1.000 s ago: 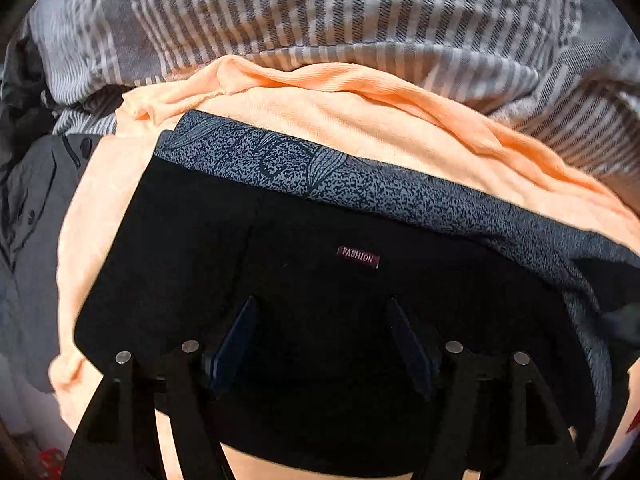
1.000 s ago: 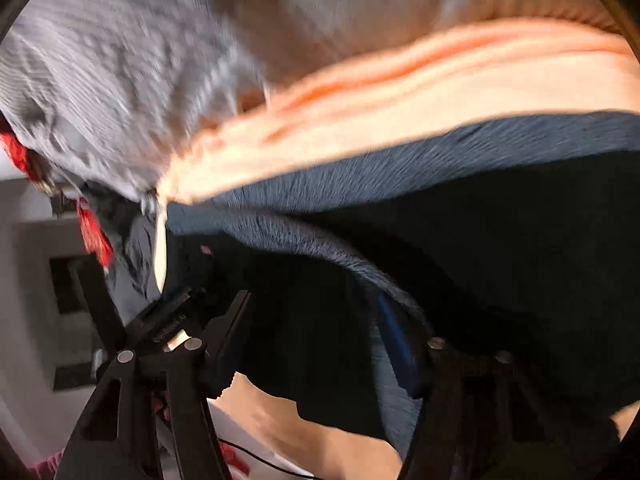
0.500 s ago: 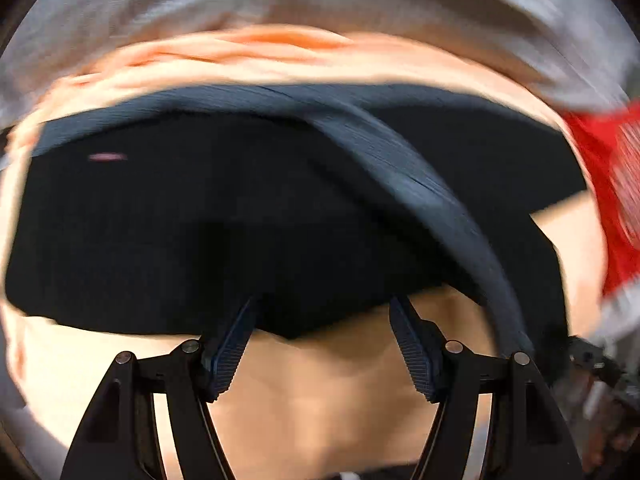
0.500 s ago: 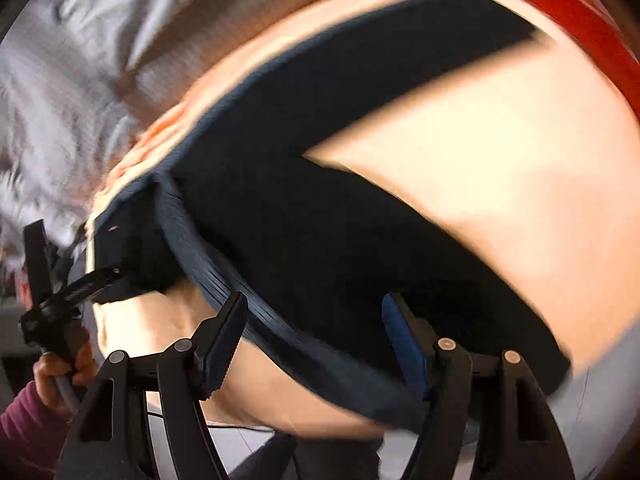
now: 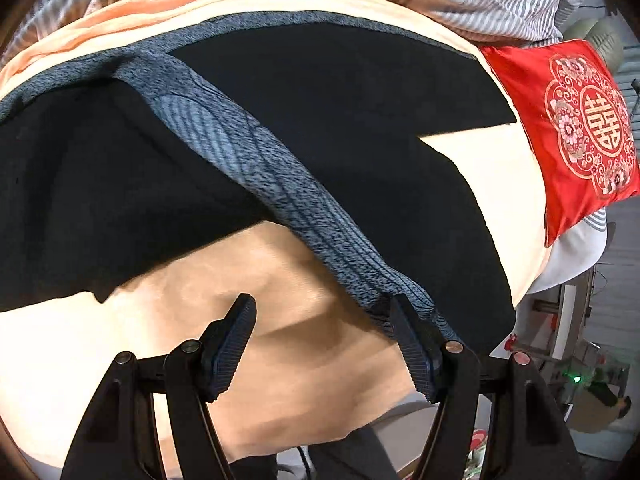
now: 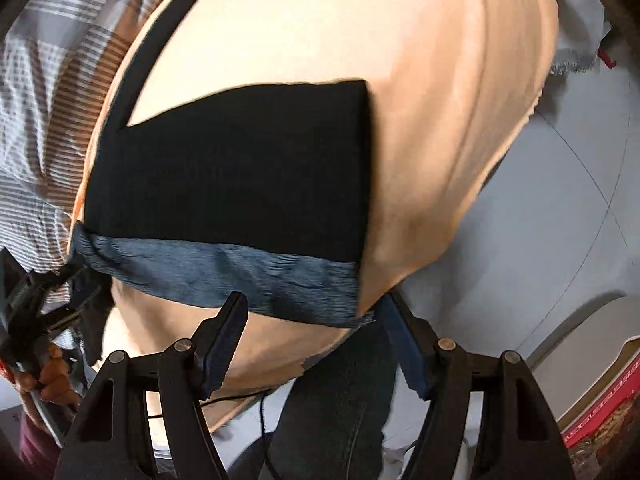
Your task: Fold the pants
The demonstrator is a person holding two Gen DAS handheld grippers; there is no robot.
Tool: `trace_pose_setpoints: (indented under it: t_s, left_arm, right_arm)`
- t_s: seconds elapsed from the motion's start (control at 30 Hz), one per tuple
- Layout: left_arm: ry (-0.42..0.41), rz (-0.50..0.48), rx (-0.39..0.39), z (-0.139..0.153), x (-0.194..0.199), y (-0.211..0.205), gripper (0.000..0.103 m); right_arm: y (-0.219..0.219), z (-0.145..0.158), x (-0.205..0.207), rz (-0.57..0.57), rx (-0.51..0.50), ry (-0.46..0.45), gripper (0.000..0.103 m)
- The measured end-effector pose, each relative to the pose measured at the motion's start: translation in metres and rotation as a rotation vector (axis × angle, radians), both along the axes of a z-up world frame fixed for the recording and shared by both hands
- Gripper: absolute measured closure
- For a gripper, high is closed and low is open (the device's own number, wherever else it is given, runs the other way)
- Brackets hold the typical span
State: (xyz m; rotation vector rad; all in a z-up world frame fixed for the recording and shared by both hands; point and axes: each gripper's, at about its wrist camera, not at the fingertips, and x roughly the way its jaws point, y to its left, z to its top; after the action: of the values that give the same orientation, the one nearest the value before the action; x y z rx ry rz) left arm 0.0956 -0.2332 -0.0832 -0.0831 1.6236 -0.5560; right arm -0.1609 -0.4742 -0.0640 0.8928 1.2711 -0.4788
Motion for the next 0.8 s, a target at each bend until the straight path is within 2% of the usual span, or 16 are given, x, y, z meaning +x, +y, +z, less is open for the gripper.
trace_pose_setpoints:
  t_s: [0.27,0.3,0.33,0.37,0.4,0.43,0.47,0.5,0.53,0.63,0.8]
  left_arm:
    - [0.046,0.018,0.014,-0.019,-0.007,-0.003,0.033]
    - [0.053,0.027,0.017,-0.022,-0.008,-0.005,0.033]
    - [0.066,0.04,0.021,-0.026,-0.008,-0.007,0.033]
    - [0.075,0.051,0.019,-0.028,-0.008,-0.006,0.033]
    - [0.083,0.063,0.014,-0.03,-0.009,-0.008,0.033]
    - [0.08,0.073,0.008,-0.029,-0.009,-0.011,0.034]
    - [0.071,0.078,-0.015,-0.025,-0.008,-0.013,0.056]
    - [0.071,0.076,-0.035,-0.023,-0.008,-0.016,0.07]
    - [0.069,0.068,-0.042,-0.019,-0.006,-0.022,0.075]
    - [0.04,0.092,-0.09,0.0,0.006,-0.031,0.075]
    - [0.001,0.158,-0.151,0.028,0.043,-0.042,0.075]
  right_arm:
    - [-0.016,-0.015,-0.004,0.041,0.124,-0.115,0.03]
    - [-0.017,-0.018,-0.001,0.055,0.148,-0.12,0.033]
    - [-0.015,-0.023,0.003,0.066,0.171,-0.12,0.038]
    - [-0.016,-0.026,0.004,0.073,0.189,-0.104,0.054]
    - [-0.018,-0.028,0.006,0.076,0.206,-0.084,0.077]
    - [-0.021,-0.03,0.005,0.069,0.245,-0.071,0.091]
    - [-0.023,-0.031,0.005,0.052,0.289,-0.08,0.094]
    - [-0.028,-0.025,0.004,0.035,0.328,-0.103,0.095]
    - [-0.031,-0.016,0.007,0.047,0.34,-0.129,0.096]
    - [-0.042,0.02,0.028,0.102,0.365,-0.218,0.096]
    - [-0.078,0.076,0.082,0.158,0.332,-0.356,0.097]
